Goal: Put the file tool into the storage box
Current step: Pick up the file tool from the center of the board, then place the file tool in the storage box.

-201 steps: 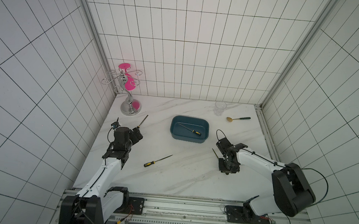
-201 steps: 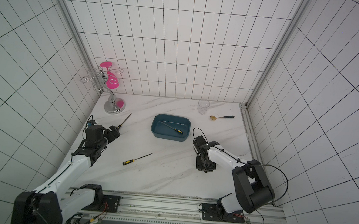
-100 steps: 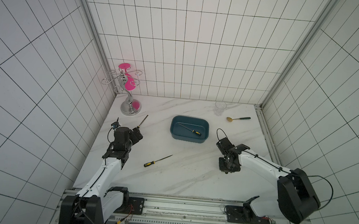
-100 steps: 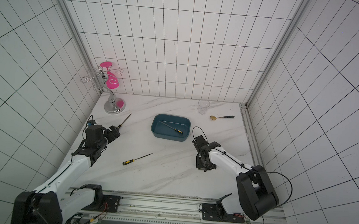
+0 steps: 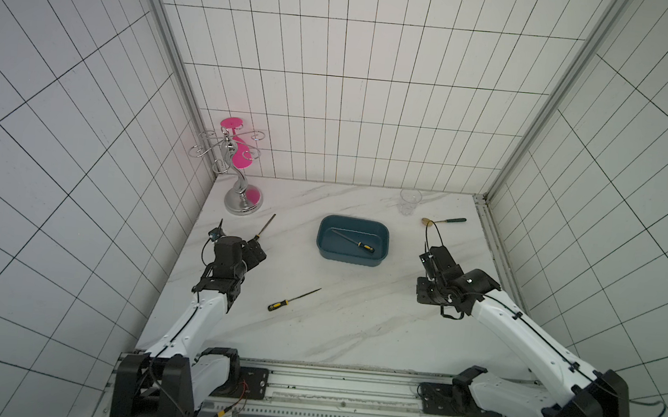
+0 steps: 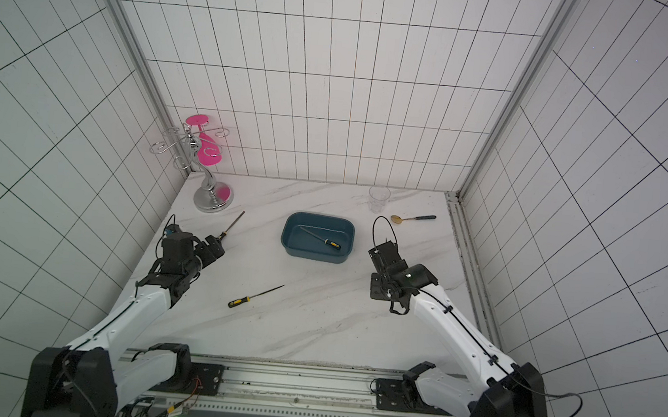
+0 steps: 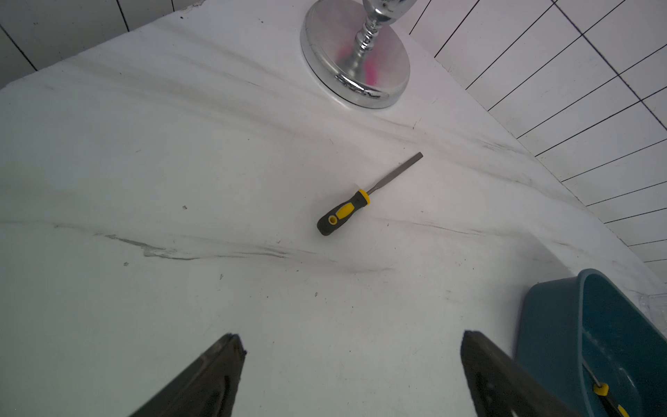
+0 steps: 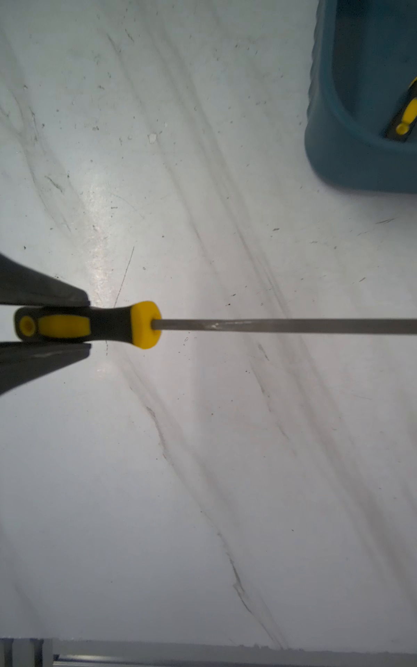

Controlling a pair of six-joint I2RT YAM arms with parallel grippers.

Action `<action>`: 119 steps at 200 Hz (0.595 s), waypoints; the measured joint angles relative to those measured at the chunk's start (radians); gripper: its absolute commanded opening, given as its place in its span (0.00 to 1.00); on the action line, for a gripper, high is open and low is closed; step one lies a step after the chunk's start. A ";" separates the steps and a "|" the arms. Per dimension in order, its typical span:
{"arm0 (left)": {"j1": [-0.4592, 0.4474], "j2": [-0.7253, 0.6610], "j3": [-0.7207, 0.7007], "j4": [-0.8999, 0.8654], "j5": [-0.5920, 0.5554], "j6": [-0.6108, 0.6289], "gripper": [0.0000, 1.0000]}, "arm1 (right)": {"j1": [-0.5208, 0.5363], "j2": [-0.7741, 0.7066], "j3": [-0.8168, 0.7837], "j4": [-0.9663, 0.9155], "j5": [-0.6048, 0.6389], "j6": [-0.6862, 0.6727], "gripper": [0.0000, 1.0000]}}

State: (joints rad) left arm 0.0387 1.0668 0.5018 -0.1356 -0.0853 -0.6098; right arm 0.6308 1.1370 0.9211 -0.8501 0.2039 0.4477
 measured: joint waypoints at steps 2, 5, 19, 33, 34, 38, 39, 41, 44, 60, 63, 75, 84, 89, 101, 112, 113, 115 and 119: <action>0.000 0.001 0.002 -0.002 0.000 0.000 0.98 | 0.000 -0.003 0.005 0.000 -0.001 -0.003 0.09; 0.000 0.003 0.005 -0.003 0.000 0.000 0.98 | 0.000 -0.008 0.010 0.000 -0.002 -0.009 0.09; 0.000 0.014 0.026 -0.011 0.005 0.000 0.98 | 0.000 -0.019 0.036 -0.005 -0.009 -0.031 0.10; 0.000 0.027 0.055 -0.016 0.015 0.000 0.98 | 0.000 -0.019 0.063 -0.007 -0.025 -0.064 0.09; 0.000 0.027 0.057 -0.016 0.016 0.000 0.98 | 0.000 -0.018 0.064 -0.007 -0.026 -0.065 0.09; 0.000 0.032 0.067 -0.017 0.020 0.000 0.98 | 0.000 -0.018 0.071 -0.008 -0.031 -0.076 0.09; 0.000 0.034 0.071 -0.017 0.023 0.000 0.98 | 0.000 -0.018 0.072 -0.008 -0.033 -0.078 0.09; 0.000 0.037 0.076 -0.018 0.024 0.000 0.98 | 0.000 -0.017 0.076 -0.008 -0.037 -0.084 0.09; 0.000 0.040 0.082 -0.018 0.027 0.000 0.98 | 0.000 -0.016 0.082 -0.007 -0.041 -0.093 0.09; 0.000 0.059 0.117 -0.018 0.041 0.000 0.98 | 0.000 -0.002 0.116 -0.007 -0.060 -0.136 0.08; 0.000 0.062 0.122 -0.018 0.044 0.000 0.98 | 0.000 0.002 0.124 -0.007 -0.063 -0.146 0.08; 0.000 0.073 0.140 -0.018 0.054 0.000 0.98 | 0.000 0.025 0.158 -0.006 -0.072 -0.183 0.08; 0.000 0.078 0.148 -0.018 0.060 0.000 0.98 | -0.001 0.048 0.186 -0.004 -0.080 -0.213 0.07; 0.000 0.080 0.150 -0.018 0.063 0.000 0.98 | -0.001 0.065 0.204 0.000 -0.084 -0.236 0.07; 0.000 0.080 0.150 -0.022 0.069 -0.002 0.98 | -0.003 0.108 0.245 0.008 -0.088 -0.288 0.06; 0.000 0.080 0.150 -0.026 0.077 -0.003 0.98 | -0.009 0.156 0.291 0.015 -0.096 -0.347 0.05; 0.000 0.080 0.150 -0.027 0.077 -0.003 0.98 | -0.010 0.160 0.294 0.016 -0.097 -0.352 0.05; 0.000 0.080 0.150 -0.027 0.079 -0.003 0.98 | -0.011 0.170 0.304 0.017 -0.101 -0.358 0.05; 0.000 0.080 0.150 -0.029 0.081 -0.004 0.98 | -0.014 0.189 0.322 0.019 -0.112 -0.382 0.05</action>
State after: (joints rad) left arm 0.0387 1.1473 0.6518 -0.1642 -0.0040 -0.6136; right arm 0.6163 1.3258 1.2430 -0.8310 0.0917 0.0654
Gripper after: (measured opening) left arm 0.978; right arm 0.177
